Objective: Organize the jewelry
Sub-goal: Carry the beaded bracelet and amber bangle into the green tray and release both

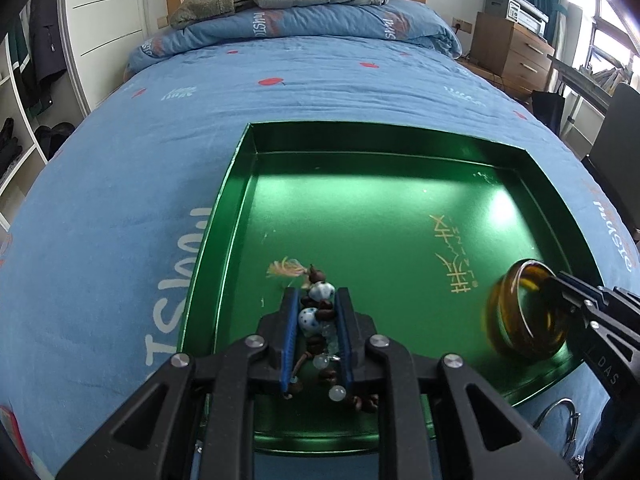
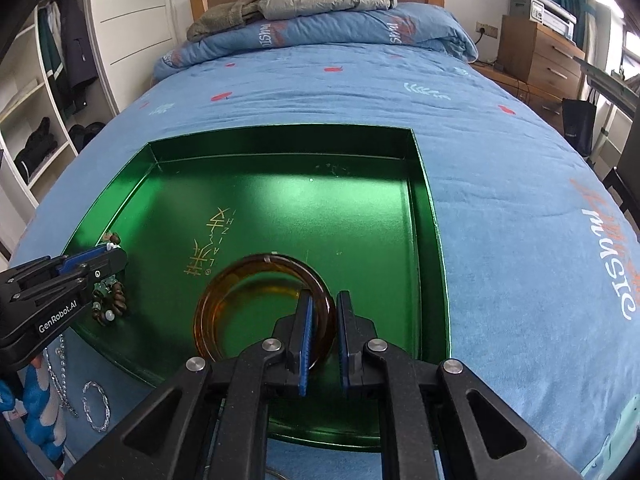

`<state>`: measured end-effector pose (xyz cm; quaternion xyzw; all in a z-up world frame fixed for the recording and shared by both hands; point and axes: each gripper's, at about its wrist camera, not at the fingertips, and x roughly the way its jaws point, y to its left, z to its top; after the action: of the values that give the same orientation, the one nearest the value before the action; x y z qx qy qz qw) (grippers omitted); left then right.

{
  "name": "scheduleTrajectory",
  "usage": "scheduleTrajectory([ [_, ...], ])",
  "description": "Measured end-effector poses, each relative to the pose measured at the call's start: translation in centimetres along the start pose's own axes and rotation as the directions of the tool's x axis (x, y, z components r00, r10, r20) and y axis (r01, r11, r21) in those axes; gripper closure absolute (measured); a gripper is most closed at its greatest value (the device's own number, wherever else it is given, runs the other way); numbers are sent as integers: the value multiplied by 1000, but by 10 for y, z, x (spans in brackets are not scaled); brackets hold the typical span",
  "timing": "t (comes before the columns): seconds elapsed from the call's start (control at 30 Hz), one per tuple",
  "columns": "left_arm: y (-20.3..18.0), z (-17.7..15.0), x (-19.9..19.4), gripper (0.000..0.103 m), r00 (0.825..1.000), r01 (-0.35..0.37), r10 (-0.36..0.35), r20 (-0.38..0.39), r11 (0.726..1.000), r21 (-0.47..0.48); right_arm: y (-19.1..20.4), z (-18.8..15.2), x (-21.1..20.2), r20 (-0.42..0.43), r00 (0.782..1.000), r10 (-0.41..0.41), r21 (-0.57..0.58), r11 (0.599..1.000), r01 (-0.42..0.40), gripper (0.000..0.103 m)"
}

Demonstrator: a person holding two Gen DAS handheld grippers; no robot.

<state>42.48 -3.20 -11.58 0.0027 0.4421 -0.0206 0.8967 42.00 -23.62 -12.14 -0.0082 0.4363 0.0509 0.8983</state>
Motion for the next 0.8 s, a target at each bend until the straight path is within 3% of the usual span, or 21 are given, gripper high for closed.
scheduleTrajectory([
  [0.07,1,2,0,85,1000,4,-4,-6,1000,-3,2,-1,-2,-6,1000,-1,-10,1000,1,89],
  [0.13,3,2,-1,85,1000,9,-9,-13,1000,-6,4,1,-3,-14,1000,-4,-19,1000,4,77],
  [0.17,3,2,-2,85,1000,10,-10,-13,1000,-5,4,1,-5,-11,1000,-8,-21,1000,8,65],
  [0.2,4,2,-4,85,1000,8,-8,-9,1000,-2,4,1,-9,-5,1000,-7,-21,1000,7,62],
  [0.53,7,9,-63,85,996,11,-13,93,1000,18,-7,9,-75,118,993,-15,39,999,11,54],
  [0.8,24,5,-145,85,988,3,-7,157,1000,25,-16,3,-160,268,963,-8,91,996,-17,45],
])
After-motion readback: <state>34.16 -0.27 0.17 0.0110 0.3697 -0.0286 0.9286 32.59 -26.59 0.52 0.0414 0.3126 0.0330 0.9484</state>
